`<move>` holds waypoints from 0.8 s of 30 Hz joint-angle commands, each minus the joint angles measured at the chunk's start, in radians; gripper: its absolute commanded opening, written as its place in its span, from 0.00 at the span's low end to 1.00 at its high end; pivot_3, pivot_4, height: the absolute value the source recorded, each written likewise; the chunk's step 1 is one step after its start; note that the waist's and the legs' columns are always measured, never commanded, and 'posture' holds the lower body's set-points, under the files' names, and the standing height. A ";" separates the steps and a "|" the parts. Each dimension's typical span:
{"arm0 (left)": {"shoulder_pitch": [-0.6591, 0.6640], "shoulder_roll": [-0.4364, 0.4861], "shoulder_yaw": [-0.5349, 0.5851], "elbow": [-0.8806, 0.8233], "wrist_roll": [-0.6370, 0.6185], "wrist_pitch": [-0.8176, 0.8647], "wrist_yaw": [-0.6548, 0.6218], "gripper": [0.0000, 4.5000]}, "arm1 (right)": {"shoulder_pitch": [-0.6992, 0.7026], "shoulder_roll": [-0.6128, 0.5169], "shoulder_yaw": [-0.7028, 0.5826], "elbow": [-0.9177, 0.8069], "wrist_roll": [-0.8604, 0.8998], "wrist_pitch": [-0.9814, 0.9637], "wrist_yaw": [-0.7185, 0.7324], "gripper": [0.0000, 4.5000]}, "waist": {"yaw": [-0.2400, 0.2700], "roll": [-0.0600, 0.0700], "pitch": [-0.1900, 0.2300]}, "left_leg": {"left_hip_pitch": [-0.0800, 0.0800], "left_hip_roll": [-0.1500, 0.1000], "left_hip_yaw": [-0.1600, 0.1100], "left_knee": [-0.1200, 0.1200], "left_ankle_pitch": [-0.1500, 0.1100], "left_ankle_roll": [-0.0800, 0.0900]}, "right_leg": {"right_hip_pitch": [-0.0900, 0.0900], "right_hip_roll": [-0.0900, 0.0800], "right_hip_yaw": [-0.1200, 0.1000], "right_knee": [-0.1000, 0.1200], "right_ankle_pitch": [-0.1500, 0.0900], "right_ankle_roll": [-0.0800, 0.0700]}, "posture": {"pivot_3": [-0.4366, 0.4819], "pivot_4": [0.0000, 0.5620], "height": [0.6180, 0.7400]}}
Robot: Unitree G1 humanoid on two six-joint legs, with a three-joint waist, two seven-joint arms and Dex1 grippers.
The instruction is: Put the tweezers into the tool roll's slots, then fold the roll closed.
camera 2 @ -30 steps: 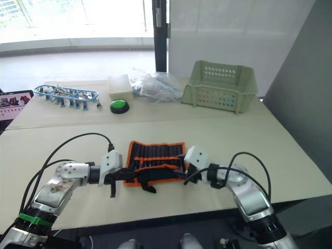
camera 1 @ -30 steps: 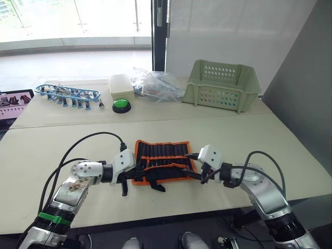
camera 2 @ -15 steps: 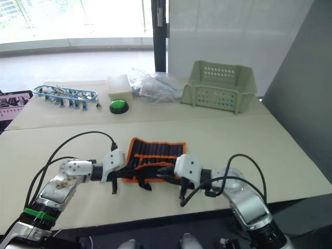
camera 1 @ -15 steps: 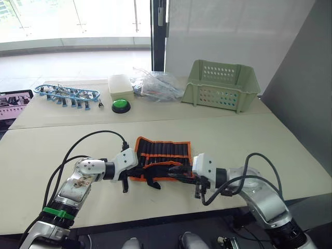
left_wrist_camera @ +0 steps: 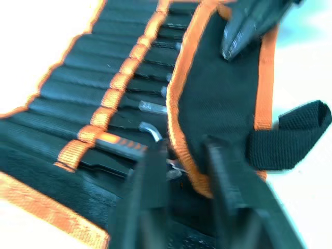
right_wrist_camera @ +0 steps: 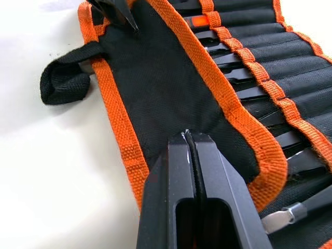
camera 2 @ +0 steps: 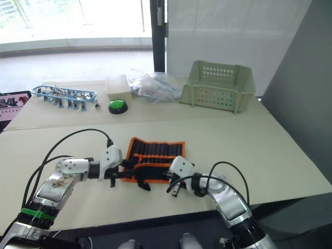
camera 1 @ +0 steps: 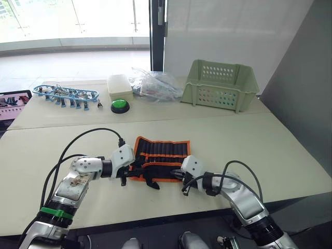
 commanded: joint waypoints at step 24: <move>0.209 -0.259 -0.018 -0.211 -0.014 0.113 0.396 0.00 | 0.049 0.043 -0.024 -0.031 -0.004 0.049 -0.064 0.00 | 0.003 0.000 0.000 | 0.002 -0.002 -0.001 0.002 0.000 0.000 | 0.004 -0.001 0.000 0.000 0.001 0.001 | 0.48 0.27 0.87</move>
